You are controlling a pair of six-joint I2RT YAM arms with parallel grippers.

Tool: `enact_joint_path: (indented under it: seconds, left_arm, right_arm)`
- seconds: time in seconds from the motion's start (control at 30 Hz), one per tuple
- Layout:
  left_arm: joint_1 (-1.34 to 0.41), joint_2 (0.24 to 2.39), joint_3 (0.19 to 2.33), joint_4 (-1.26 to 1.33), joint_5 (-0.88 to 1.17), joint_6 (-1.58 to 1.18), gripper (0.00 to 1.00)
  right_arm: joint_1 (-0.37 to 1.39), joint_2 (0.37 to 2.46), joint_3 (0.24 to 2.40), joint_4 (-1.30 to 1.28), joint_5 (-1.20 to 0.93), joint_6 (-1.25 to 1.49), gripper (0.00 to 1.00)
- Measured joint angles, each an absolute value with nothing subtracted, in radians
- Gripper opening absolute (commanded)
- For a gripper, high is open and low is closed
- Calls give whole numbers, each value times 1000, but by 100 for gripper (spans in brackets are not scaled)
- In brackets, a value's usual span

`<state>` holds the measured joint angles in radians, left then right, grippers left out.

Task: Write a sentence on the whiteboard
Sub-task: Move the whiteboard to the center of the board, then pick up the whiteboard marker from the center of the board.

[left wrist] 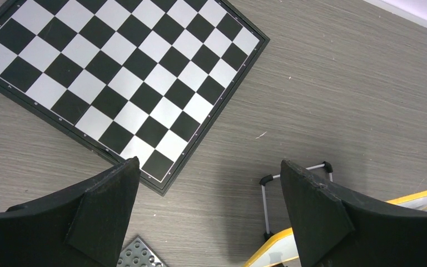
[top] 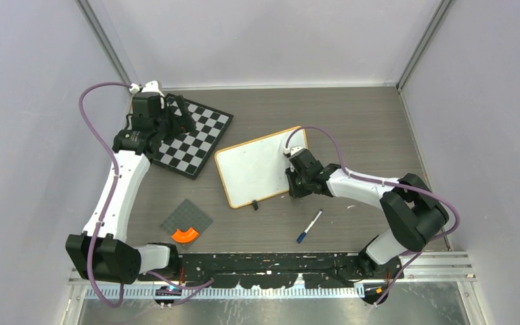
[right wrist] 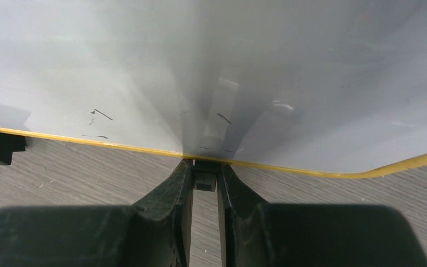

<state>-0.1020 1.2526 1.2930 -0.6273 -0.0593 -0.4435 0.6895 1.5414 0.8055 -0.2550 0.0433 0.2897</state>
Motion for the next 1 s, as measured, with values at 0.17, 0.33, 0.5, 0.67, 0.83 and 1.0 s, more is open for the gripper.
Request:
enact_joint_path:
  seconds: [0.17,0.33,0.5,0.67,0.83,1.0]
  left_arm:
    - [-102,1252,1293,-627,-51,-443,100]
    - [-102,1258,1303,-638,8,-411,100]
    - [-102,1309,1388,-668,96,-345,100]
    - [-102,1350,1460,-678,224,-295,100]
    - [-103,1356,1470,-694,391,-228,100]
    - [-104,1353,1458,-701,537,-178,100]
  right_arm:
    - [691,1512,796,-288,-6,285,60]
    - [695,1475,833,-385,-81,242,77]
    - [694,1386,940,-521,-134,163,84]
    - [681,1278,1046,-672,-246,-15,88]
    - [673,1218,1113,-911,-365,-304,88]
    - [673,1208,1100,-1105,-408,-594,83]
